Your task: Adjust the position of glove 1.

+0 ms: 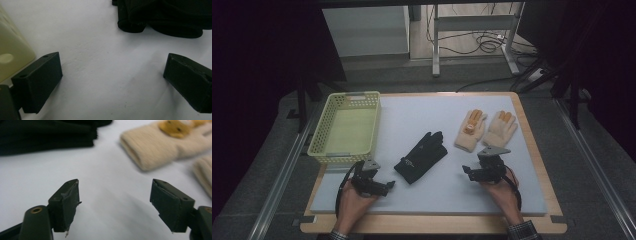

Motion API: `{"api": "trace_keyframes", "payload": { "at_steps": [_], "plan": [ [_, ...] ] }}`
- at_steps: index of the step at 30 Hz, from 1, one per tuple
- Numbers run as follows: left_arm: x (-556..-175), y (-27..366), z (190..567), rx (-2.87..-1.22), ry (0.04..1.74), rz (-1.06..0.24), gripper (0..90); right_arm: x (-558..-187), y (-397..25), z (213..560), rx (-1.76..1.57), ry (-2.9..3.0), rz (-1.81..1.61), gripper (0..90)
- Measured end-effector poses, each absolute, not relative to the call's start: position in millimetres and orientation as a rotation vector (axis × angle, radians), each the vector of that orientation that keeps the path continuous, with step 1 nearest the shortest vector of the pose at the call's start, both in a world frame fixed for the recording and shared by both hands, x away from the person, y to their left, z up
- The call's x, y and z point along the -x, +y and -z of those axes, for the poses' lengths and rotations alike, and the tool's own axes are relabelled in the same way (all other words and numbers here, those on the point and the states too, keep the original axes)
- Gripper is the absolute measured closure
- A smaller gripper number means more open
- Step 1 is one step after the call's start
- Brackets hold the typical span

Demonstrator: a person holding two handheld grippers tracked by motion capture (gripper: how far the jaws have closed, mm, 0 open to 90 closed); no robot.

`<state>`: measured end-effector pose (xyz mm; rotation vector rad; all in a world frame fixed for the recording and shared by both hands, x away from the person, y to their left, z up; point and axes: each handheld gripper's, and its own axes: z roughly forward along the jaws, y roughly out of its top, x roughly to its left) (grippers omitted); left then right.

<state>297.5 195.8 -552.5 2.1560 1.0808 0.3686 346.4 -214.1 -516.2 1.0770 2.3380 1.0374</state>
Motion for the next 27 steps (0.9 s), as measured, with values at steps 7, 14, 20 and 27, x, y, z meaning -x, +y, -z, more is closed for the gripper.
{"api": "trace_keyframes", "payload": {
  "at_steps": [7,14,20,27],
  "plan": [
    [-298,196,553,-2.150,1.082,-0.364,2.0,-352,-228,529,-1.110,2.334,-0.983,17.7],
    [-298,198,552,-2.166,1.050,-0.360,2.1,-351,-228,533,-1.091,2.338,-0.964,15.1],
    [-297,199,544,-2.166,1.025,-0.311,4.7,-351,-228,533,-1.091,2.336,-0.966,15.1],
    [-296,186,521,-2.157,0.945,-0.298,1.0,-350,-228,533,-1.090,2.330,-0.959,14.4]
  ]
}}
